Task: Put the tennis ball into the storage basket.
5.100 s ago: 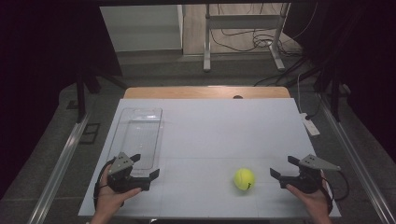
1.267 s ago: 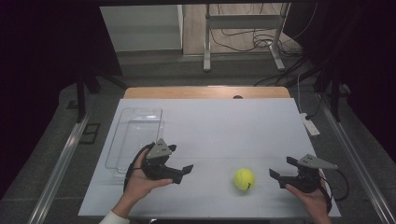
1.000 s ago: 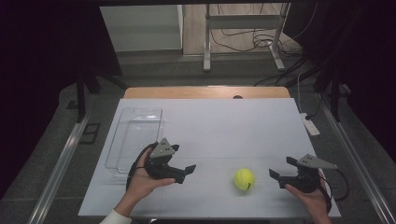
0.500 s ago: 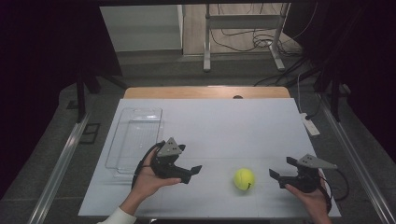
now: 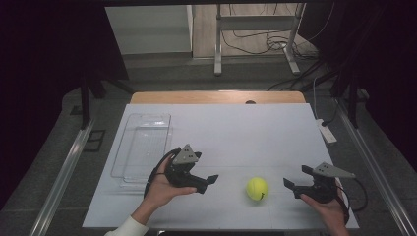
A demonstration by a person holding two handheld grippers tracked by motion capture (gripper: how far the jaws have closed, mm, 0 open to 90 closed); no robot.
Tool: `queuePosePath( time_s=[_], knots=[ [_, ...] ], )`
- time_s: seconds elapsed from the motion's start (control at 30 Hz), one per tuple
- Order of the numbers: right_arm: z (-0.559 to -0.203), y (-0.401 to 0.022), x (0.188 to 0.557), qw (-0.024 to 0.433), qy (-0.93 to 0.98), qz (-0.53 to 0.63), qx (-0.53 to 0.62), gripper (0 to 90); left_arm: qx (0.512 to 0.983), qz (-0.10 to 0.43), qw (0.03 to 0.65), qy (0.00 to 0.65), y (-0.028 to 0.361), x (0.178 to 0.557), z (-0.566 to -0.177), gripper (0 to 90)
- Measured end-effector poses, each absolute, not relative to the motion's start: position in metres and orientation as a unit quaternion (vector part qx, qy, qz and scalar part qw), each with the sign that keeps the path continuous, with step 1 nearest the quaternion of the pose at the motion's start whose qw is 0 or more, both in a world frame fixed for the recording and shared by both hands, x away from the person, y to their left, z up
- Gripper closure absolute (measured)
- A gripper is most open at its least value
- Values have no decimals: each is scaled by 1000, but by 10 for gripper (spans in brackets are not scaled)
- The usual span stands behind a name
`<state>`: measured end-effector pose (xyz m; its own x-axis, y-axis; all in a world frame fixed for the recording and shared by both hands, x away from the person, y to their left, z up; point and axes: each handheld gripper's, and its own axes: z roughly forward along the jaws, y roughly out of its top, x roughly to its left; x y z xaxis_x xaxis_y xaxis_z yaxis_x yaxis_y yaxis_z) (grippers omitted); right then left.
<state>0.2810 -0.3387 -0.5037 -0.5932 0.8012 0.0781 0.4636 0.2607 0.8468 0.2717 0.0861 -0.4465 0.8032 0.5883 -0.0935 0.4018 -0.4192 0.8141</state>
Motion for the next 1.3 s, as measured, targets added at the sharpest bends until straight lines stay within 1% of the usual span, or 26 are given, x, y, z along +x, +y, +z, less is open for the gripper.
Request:
queuePosePath(
  time_s=[1.3],
  knots=[
    [-505, -339, 281, 185, 773, 447, 410, 89, 857, 84, 439, 256, 43, 279, -449, 81]
  ],
)
